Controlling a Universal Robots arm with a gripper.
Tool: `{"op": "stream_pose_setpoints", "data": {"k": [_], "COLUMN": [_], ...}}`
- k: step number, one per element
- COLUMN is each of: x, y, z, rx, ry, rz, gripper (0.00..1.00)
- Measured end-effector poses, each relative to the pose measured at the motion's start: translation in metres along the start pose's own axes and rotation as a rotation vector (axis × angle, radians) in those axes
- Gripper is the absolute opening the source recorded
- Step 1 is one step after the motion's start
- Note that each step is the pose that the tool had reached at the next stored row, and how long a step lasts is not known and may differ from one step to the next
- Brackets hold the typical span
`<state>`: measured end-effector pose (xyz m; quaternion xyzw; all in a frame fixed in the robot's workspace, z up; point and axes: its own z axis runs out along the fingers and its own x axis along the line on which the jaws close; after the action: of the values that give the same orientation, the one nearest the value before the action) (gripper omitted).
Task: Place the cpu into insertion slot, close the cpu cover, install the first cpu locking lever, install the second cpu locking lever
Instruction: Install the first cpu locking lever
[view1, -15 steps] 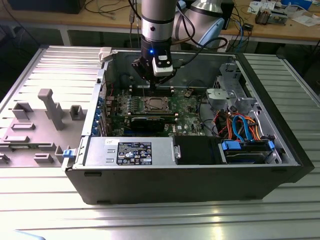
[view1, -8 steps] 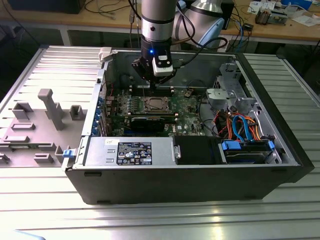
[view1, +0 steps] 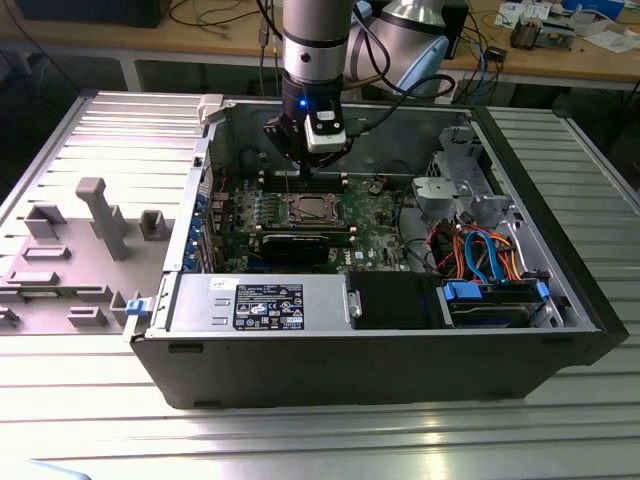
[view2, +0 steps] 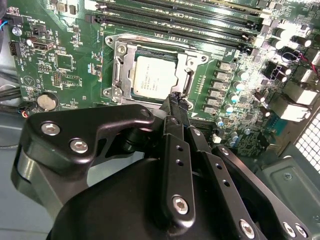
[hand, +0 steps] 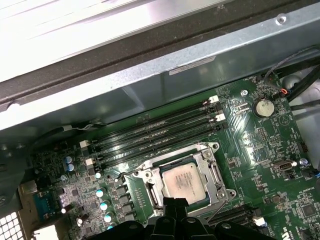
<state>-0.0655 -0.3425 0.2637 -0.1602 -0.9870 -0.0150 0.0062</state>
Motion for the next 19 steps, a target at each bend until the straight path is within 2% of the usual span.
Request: {"op": "stream_pose_setpoints", "data": {"k": [6, 10, 19], "x": [0.0002, 0.0002, 0.0003], "y": [-0.0001, -0.0001, -0.0001], "z": [0.0, 0.0001, 0.0001], "rx": [0.0017, 0.0023, 0.0023], "ry": [0.0026, 0.0036, 0.0036], "rz": [-0.093, -0.13, -0.132], "gripper": [0.11, 0.11, 0.11]}}
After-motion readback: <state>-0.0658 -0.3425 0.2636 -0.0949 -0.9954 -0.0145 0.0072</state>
